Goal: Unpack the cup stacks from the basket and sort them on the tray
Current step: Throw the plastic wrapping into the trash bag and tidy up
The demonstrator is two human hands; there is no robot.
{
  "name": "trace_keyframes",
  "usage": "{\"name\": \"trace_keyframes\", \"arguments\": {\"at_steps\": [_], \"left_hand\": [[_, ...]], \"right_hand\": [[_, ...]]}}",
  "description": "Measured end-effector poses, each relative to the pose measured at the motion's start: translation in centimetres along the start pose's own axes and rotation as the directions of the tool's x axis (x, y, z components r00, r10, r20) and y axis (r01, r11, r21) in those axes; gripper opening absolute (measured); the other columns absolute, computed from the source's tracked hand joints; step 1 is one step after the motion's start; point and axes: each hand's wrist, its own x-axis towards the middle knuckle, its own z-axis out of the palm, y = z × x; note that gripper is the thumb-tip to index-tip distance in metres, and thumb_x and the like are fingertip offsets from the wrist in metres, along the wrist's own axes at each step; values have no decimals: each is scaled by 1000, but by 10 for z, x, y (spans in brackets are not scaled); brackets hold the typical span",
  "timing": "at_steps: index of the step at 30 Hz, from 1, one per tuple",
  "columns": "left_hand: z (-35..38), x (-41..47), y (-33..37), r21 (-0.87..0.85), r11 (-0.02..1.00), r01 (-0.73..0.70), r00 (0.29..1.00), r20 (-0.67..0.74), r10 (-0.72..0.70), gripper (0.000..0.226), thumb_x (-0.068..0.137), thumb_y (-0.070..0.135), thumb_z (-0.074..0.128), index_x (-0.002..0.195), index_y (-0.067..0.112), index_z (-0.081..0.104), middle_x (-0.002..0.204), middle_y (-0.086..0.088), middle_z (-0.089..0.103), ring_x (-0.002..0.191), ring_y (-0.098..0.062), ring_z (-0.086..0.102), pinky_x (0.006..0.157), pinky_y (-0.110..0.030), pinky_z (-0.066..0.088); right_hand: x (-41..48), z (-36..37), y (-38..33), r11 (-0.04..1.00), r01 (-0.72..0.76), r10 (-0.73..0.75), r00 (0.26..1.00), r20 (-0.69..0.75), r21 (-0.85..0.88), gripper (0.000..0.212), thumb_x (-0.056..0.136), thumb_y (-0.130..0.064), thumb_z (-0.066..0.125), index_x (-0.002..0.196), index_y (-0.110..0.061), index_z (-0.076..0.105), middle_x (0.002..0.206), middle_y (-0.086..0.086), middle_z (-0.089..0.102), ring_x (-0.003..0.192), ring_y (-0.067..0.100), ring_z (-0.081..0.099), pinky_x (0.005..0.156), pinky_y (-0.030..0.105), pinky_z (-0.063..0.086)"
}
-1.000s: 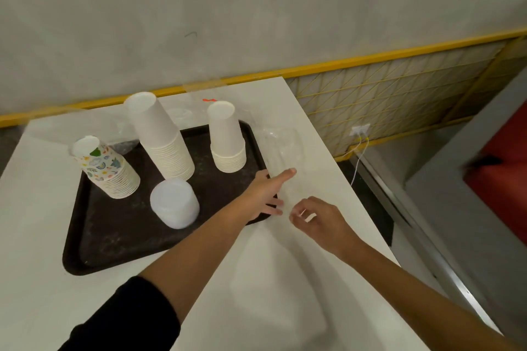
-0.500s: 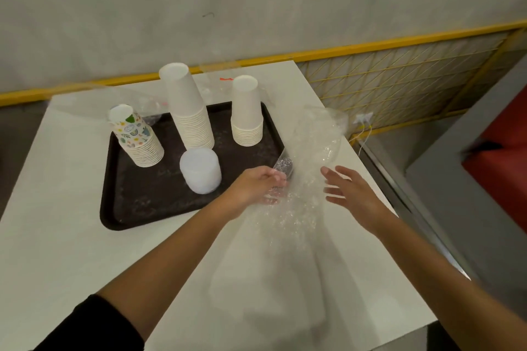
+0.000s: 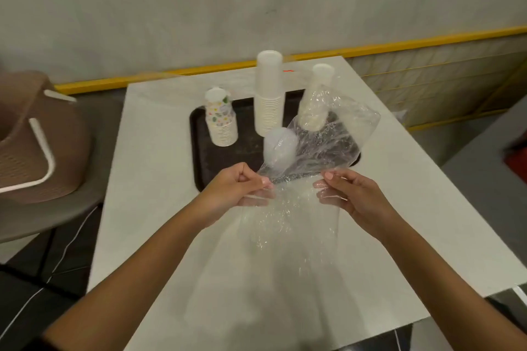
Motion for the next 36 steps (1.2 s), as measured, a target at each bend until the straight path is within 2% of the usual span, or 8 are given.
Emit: {"name": "trace_keyframes", "arguments": {"at_steps": [7, 10, 18, 22, 26, 31, 34, 36], "left_hand": [[-86, -55, -11, -93, 988, 121, 993, -7, -122, 24, 78, 24, 67, 98, 18, 55, 97, -8, 71, 86, -27, 70, 74, -36, 59], [-109, -73, -20, -24, 998, 61, 991, -119, -63, 25, 87, 16, 61, 111, 21, 59, 89, -2, 70, 69, -14, 69, 56, -26, 55], [-160, -101, -48, -246, 966, 75, 932, -327, -156, 10, 89, 5, 56, 92, 13, 62, 76, -2, 70, 59, -7, 68, 51, -18, 52], [-173, -113, -60, -574, 765, 291, 893, -123, -432, 42, 89, 39, 54, 113, 5, 53, 93, -19, 71, 82, -36, 70, 64, -45, 59], [-175, -124, -61, -528, 679, 510, 842, 147, -519, 83, 65, 73, 54, 120, 11, 54, 114, -22, 64, 100, -44, 63, 79, -54, 53], [-164, -113, -57, -248, 867, 432, 894, -11, -449, 66, 72, 22, 74, 128, 17, 42, 111, -10, 68, 92, -29, 69, 80, -44, 56], [-164, -104, -61, -277, 897, 343, 916, -114, -386, 64, 75, 5, 73, 130, 15, 43, 108, -9, 70, 90, -27, 69, 62, -33, 57], [-162, -100, -63, -267, 925, 272, 925, -194, -327, 61, 74, 3, 74, 127, 15, 46, 109, -9, 68, 91, -26, 68, 62, -33, 57]], "right_hand": [[-5, 98, 21, 993, -28, 53, 974, 220, -114, 11, 89, -7, 54, 95, -7, 64, 74, 6, 72, 58, 13, 66, 54, 22, 54], [-5, 133, 30, 987, -31, 79, 946, 313, -155, 14, 90, -5, 54, 99, -7, 64, 75, 7, 72, 57, 14, 65, 54, 22, 53], [4, 194, 40, 993, -48, 83, 926, 368, -104, 22, 91, 3, 47, 88, -9, 65, 70, 7, 68, 54, 14, 62, 53, 22, 54], [4, 203, 48, 973, 63, 24, 931, 363, -224, 32, 90, 8, 44, 72, -8, 66, 64, -3, 67, 55, 11, 63, 52, 18, 51], [5, 208, 55, 908, 191, -53, 935, 350, -373, 41, 91, 13, 38, 71, -10, 66, 64, -4, 66, 52, 11, 63, 54, 20, 54], [5, 215, 56, 927, 126, -15, 954, 299, -353, 26, 96, -2, 39, 92, -11, 64, 84, 4, 65, 62, 10, 65, 61, 20, 56], [6, 215, 56, 978, -185, 203, 945, 257, -93, 22, 96, -29, 44, 115, -22, 53, 98, 12, 66, 81, 25, 66, 66, 31, 55], [2, 212, 61, 944, -300, 328, 901, 285, -136, 45, 85, -49, 51, 122, -24, 47, 112, 12, 63, 94, 28, 64, 70, 35, 55]]}}
